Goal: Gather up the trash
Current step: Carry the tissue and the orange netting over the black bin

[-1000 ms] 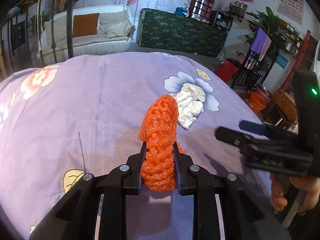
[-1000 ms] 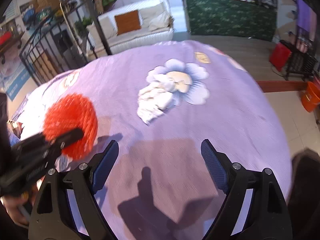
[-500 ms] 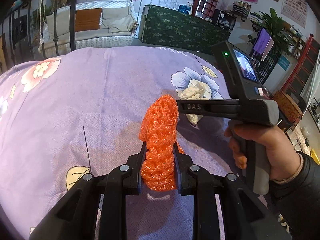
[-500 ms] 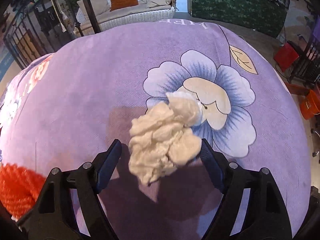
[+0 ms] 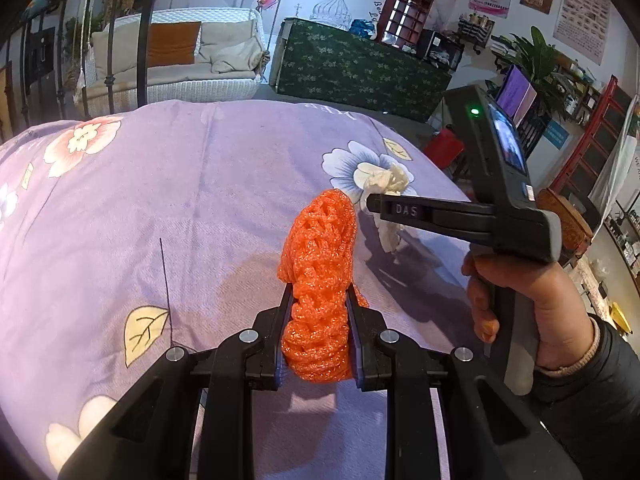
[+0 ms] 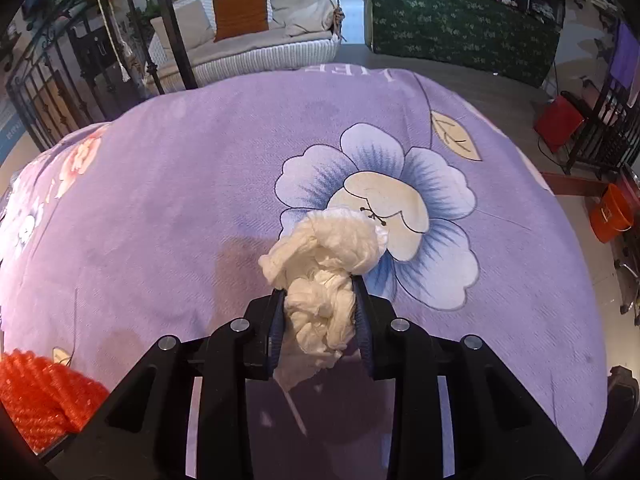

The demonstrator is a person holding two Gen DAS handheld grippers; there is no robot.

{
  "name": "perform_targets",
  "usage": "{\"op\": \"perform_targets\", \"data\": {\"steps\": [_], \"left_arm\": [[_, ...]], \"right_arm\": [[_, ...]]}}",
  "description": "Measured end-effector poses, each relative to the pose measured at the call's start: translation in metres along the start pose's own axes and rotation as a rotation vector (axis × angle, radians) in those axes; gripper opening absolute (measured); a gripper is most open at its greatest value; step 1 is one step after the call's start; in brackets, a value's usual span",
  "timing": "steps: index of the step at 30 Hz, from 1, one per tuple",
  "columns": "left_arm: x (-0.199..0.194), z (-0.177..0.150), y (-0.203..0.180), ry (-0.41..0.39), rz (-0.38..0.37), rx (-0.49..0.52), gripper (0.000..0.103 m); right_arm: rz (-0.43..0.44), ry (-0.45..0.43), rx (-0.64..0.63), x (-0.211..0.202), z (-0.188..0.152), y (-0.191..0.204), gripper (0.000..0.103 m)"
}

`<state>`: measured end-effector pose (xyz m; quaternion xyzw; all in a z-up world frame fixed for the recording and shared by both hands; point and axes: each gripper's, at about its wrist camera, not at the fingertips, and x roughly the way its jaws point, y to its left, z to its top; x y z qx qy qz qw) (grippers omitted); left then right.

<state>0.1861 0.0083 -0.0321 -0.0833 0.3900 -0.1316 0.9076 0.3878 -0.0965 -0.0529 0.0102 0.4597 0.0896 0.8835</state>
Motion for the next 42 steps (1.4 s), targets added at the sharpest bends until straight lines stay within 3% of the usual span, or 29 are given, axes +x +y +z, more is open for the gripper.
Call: {"op": "perform_targets", "data": {"steps": [18,32,42], "left_arm": [[-0.032,-0.013,-0.035,-0.051,-0.059,0.058,0.023],[-0.031,-0.041,-0.092,-0.017,-0.161,0.173,0.022],[-0.024,-0.053,-0.131,0.021,-0.250,0.241,0.022]], "right_arm": [[0.042,-0.181,0.051,-0.136,-0.083,-0.031,0.031],[-0.006,-0.262,0.109,-0.204,-0.164,-0.063,0.031],[-0.117,-0.280,0.233,-0.243,-0.211,-0.120,0.031]]}}
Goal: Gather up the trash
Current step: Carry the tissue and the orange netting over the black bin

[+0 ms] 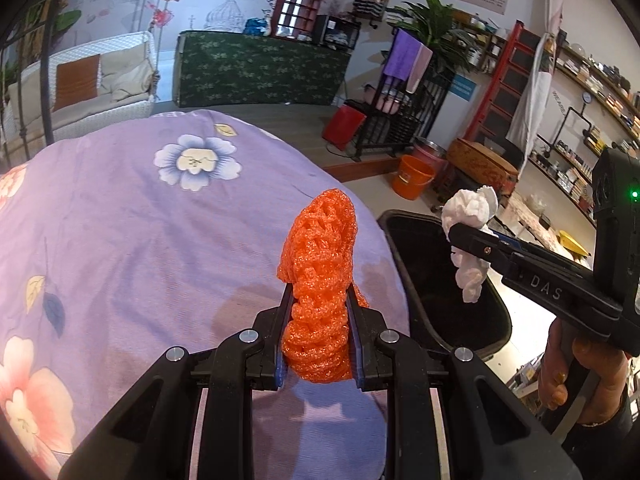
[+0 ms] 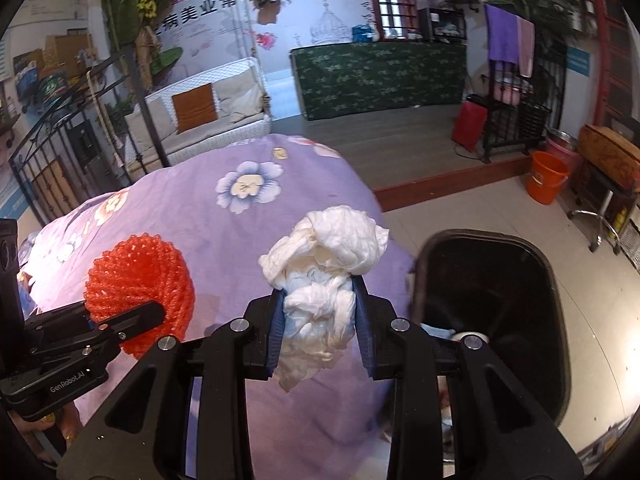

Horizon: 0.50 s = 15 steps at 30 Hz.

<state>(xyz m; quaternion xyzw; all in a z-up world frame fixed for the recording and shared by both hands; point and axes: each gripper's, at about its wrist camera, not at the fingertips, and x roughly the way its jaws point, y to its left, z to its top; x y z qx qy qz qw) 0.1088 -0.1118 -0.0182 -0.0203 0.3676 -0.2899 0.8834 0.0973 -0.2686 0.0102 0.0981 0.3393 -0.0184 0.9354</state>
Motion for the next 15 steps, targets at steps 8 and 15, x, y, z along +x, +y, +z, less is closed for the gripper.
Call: {"op": "perform_targets", "data": {"steps": [8,15], "left_arm": [[0.013,-0.002,-0.023,0.025,-0.062,0.035,0.023],[0.025,-0.003,-0.039,0.055,-0.109,0.076,0.023]], "right_arm": [[-0.120,0.004,0.095,-0.009,-0.006,-0.057,0.031],[-0.206,0.064,0.171,0.011,-0.019,-0.095,0.031]]}}
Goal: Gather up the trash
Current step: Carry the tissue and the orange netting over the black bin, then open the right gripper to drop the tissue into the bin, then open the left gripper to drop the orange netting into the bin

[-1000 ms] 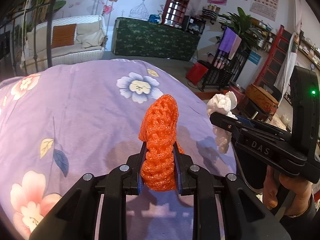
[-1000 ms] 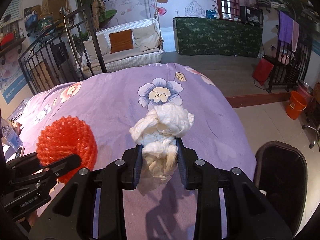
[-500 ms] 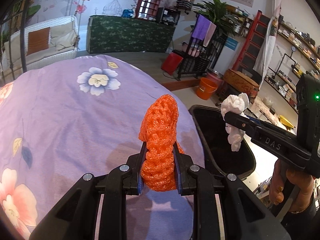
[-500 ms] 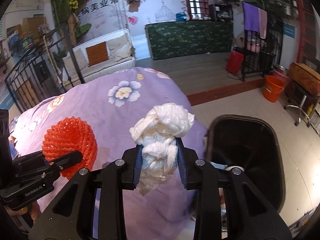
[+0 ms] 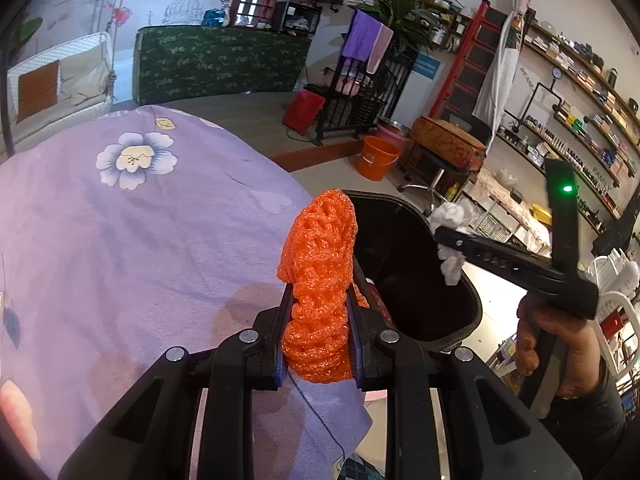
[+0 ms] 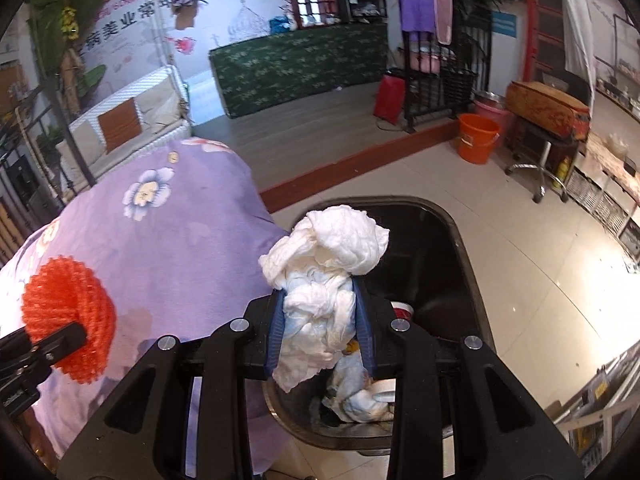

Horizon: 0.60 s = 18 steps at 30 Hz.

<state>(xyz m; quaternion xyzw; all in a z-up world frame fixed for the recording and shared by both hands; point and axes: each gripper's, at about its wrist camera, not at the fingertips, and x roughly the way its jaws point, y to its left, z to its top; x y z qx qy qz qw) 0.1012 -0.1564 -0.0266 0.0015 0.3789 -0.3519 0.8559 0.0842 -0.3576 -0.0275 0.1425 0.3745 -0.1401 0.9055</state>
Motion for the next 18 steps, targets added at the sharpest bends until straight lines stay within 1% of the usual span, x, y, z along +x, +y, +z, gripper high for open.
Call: {"op": "perform_targets", "data": {"steps": [6,9,10,12,14,16,18], "left_arm": [[0.014,-0.002,-0.012,0.038,-0.028,0.035,0.023],[0.019,-0.001,-0.018,0.053,-0.037,0.053,0.022],[0.021,-0.001,-0.020,0.057,-0.039,0.059,0.022],[0.025,-0.001,-0.023,0.063,-0.042,0.070,0.023],[0.029,-0.001,-0.027,0.072,-0.049,0.079,0.023],[0.033,-0.001,-0.031,0.080,-0.058,0.086,0.023],[0.036,0.001,-0.035,0.085,-0.066,0.094,0.023]], "right_arm": [[-0.048,0.132,0.069,0.042,-0.016,-0.018,0.033],[-0.042,0.180,0.113,0.059,-0.027,-0.027,0.034],[-0.041,0.191,0.125,0.062,-0.030,-0.029,0.037],[-0.046,0.201,0.124,0.065,-0.035,-0.032,0.040],[-0.052,0.204,0.125,0.068,-0.037,-0.034,0.051],[-0.055,0.203,0.135,0.067,-0.037,-0.037,0.054],[-0.063,0.194,0.136,0.064,-0.038,-0.038,0.059]]}}
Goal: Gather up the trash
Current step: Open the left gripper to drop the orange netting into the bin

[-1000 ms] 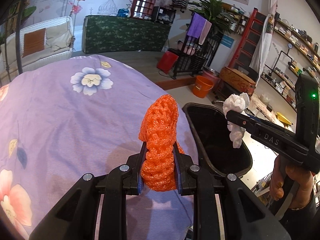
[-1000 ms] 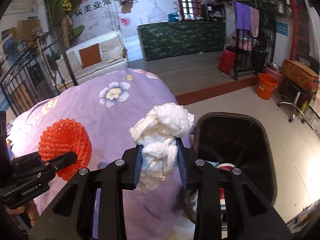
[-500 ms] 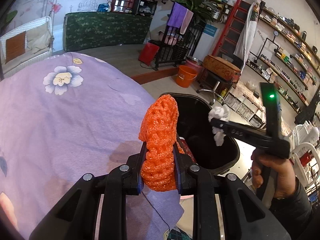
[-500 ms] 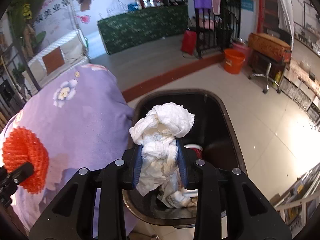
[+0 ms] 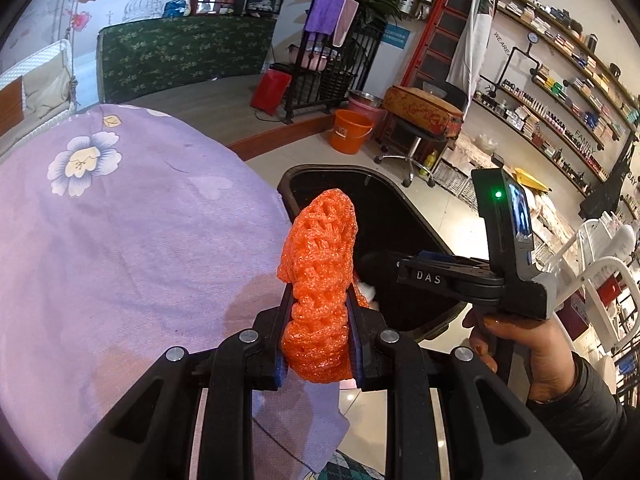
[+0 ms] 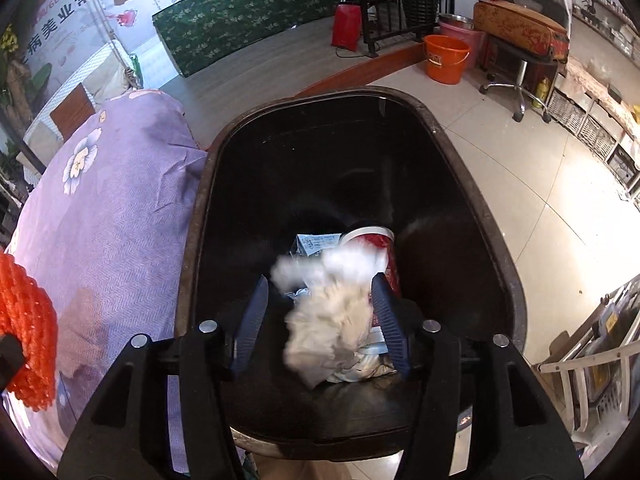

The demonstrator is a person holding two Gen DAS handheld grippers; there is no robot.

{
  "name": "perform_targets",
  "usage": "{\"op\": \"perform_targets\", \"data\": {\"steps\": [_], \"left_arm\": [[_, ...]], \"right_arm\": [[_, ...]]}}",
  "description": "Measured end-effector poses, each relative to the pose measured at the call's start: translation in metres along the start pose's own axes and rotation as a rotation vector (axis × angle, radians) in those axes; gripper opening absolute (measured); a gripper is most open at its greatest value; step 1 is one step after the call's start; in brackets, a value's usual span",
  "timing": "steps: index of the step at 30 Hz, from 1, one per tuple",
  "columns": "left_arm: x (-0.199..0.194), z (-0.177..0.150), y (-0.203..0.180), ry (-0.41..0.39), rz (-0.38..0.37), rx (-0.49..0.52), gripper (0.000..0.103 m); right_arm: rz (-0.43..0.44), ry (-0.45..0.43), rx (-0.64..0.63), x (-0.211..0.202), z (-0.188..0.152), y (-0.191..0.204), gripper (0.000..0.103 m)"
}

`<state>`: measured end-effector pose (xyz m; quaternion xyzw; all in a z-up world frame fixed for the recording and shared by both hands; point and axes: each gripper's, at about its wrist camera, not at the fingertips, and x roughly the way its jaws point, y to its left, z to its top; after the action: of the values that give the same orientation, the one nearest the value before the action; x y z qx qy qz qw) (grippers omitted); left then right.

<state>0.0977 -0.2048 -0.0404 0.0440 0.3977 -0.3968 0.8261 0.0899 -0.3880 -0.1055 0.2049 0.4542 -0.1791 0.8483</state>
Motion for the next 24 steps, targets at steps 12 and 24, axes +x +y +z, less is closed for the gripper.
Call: {"op": "perform_targets", "data": {"steps": [12,24], "left_arm": [[0.039,0.026,-0.037,0.068,-0.080,0.065,0.023],[0.091,0.035,-0.064,0.169,-0.067,0.133,0.023]], "right_arm": [[-0.049,-0.137,0.049,-0.051,0.014,-0.024,0.066],[-0.095,-0.212,0.160,-0.079,0.016,-0.067,0.076]]}}
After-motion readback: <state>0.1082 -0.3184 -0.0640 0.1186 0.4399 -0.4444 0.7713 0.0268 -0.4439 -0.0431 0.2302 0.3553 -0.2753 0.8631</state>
